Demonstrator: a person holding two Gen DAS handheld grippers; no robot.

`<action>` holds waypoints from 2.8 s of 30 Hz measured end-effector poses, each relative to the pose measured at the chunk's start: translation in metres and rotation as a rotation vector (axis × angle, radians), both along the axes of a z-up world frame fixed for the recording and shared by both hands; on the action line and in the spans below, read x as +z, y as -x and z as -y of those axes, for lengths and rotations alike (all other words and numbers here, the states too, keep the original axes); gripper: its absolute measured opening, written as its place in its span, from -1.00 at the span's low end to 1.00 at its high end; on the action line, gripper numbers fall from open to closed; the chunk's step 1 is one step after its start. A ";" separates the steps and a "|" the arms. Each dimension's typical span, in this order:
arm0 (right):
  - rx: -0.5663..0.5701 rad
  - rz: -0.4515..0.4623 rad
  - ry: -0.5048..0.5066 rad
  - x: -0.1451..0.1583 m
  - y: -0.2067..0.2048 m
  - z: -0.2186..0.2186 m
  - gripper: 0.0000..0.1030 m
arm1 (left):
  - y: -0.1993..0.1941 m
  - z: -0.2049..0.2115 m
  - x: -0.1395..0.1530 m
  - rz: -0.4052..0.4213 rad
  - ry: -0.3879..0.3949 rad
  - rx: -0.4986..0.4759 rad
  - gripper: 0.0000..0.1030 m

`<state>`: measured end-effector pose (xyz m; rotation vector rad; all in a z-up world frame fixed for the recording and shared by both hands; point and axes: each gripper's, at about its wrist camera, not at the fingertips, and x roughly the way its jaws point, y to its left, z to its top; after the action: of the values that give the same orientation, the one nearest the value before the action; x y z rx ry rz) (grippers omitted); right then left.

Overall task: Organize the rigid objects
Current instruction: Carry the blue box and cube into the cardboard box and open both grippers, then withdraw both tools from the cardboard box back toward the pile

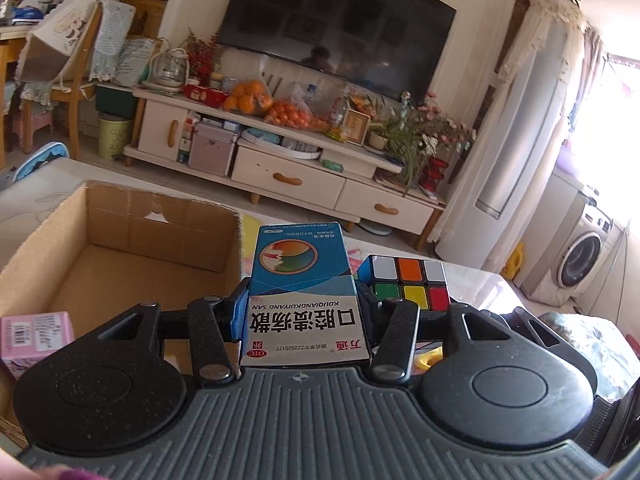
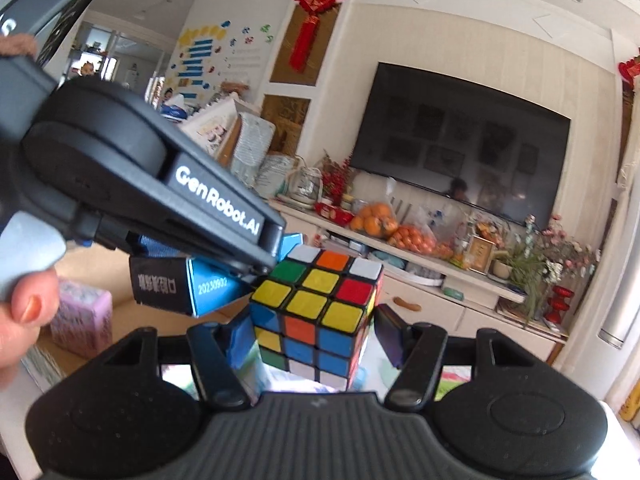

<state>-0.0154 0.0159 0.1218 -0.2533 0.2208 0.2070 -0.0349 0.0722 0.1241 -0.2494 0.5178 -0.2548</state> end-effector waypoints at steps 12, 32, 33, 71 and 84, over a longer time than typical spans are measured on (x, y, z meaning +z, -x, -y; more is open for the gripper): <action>0.129 -0.032 -0.051 0.008 -0.024 -0.058 0.21 | -0.019 -0.029 0.002 -0.021 0.089 0.161 0.21; 0.194 -0.150 -0.008 -0.012 -0.037 -0.105 0.23 | -0.030 -0.042 -0.009 -0.122 0.074 0.252 0.17; 0.197 -0.159 -0.002 -0.013 -0.037 -0.106 0.23 | -0.031 -0.041 -0.009 -0.131 0.067 0.257 0.14; -0.007 -0.075 -0.073 -0.019 0.017 -0.030 0.93 | -0.019 -0.024 -0.003 -0.088 -0.091 0.225 1.00; -0.066 -0.077 -0.101 -0.027 0.018 0.003 0.97 | -0.023 -0.021 -0.008 -0.086 -0.145 0.154 1.00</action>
<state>-0.0334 0.0130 0.0945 -0.1379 0.2942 0.1626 -0.0124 0.0937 0.1165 -0.1583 0.5965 -0.0566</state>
